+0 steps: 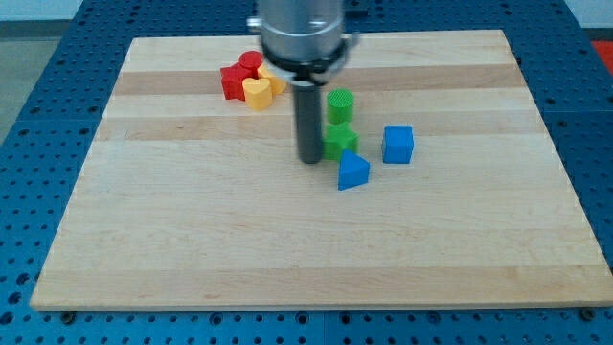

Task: Push the blue triangle to the bottom of the blue cube

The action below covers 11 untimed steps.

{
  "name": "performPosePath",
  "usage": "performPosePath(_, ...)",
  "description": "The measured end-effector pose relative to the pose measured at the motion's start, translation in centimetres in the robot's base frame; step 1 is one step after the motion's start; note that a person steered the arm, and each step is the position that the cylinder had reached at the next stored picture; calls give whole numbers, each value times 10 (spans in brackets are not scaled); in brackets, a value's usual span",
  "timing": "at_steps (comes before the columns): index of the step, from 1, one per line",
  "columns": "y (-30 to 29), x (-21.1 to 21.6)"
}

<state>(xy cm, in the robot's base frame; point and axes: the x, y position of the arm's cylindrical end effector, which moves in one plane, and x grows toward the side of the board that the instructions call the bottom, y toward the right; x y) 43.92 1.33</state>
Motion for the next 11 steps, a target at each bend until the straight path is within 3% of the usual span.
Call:
performPosePath(2,121,-7)
performPosePath(3,143,-10)
performPosePath(7,-9,17)
performPosePath(8,-24,35)
performPosePath(11,119,34)
